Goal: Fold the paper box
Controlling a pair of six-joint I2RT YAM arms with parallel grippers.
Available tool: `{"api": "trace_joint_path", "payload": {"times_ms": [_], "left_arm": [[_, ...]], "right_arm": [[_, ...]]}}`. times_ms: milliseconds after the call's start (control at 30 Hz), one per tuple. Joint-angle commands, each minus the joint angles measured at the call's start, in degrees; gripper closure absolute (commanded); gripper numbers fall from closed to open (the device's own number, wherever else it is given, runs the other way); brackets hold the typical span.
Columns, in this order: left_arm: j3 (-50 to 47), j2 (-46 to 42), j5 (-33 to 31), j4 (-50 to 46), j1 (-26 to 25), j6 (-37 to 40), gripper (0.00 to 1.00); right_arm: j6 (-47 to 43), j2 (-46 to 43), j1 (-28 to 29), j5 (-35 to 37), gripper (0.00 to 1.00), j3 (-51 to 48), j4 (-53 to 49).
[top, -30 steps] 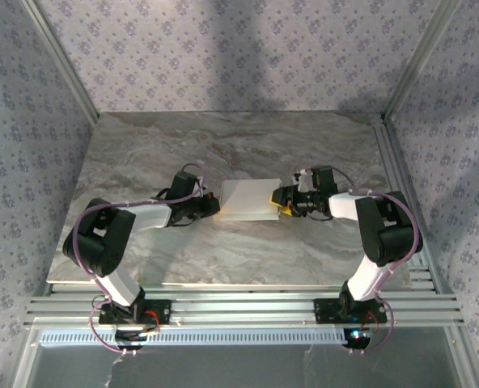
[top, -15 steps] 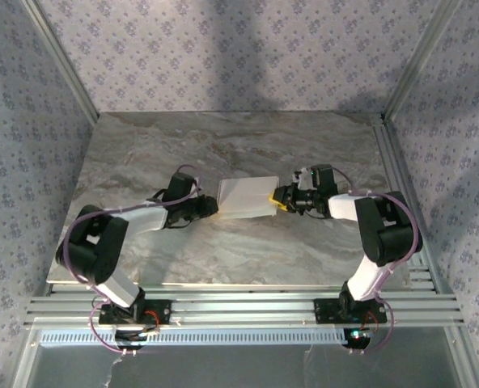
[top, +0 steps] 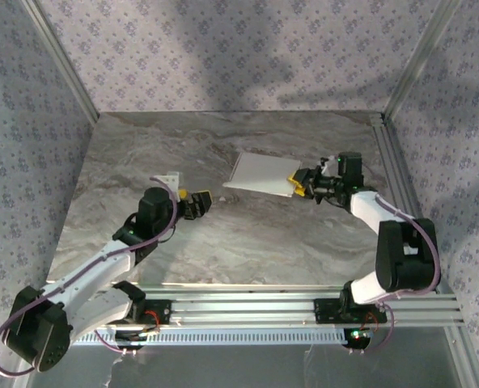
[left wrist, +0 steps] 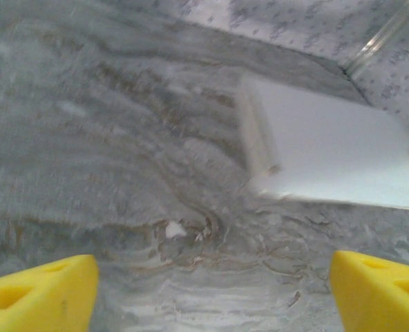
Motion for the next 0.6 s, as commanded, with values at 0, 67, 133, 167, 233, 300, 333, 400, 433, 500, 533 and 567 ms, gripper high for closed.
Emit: {"api": "trace_joint_path", "payload": {"times_ms": [0, 67, 133, 167, 233, 300, 333, 400, 433, 500, 533, 567], "left_arm": [[1.2, 2.5, 3.7, 2.7, 4.3, -10.8, 0.11], [6.1, 6.2, 7.9, -0.4, 6.0, -17.2, 0.11], [11.1, 10.1, 10.9, -2.5, 6.0, -21.0, 0.1], [12.4, 12.1, 12.8, -0.9, 6.0, -23.4, 0.1], [13.1, 15.2, 15.0, 4.7, 6.0, -28.0, 0.09], [13.6, 18.2, 16.0, 9.5, 6.4, -33.2, 0.08], [14.4, 19.9, 16.5, 10.0, 6.6, -35.9, 0.08], [16.8, 22.8, 18.0, 9.1, 7.1, -40.0, 0.08], [17.8, 24.4, 19.2, 9.3, 7.1, -42.0, 0.09], [18.8, 27.2, 21.0, 12.4, 6.4, -45.5, 0.09], [19.3, 28.2, 21.5, 13.5, 5.9, -46.5, 0.09], [19.7, 29.1, 21.7, 14.5, 5.4, -47.4, 0.09]], "right_arm": [[0.2, -4.9, -2.0, -4.4, 0.82, 2.5, -9.8], [-2.0, -6.8, -2.7, -4.8, 0.82, 3.2, -14.3], [-0.6, -8.1, -3.4, -5.9, 0.82, 2.2, -13.9], [0.6, -8.7, -3.6, -6.5, 0.82, 1.6, -12.9], [1.1, -9.6, -3.7, -6.6, 0.81, 1.7, -13.8], [1.2, -10.0, -3.6, -6.8, 0.81, 2.0, -14.8], [1.4, -10.2, -3.6, -7.1, 0.81, 2.1, -15.1], [1.5, -10.5, -3.5, -7.2, 0.81, 2.6, -16.0], [1.7, -10.4, -3.4, -7.3, 0.81, 2.8, -16.4], [2.8, -10.3, -3.0, -7.4, 0.81, 2.9, -16.2], [3.3, -10.3, -2.7, -7.4, 0.81, 2.8, -15.8], [3.8, -10.2, -2.5, -7.3, 0.81, 3.0, -15.6]]}}
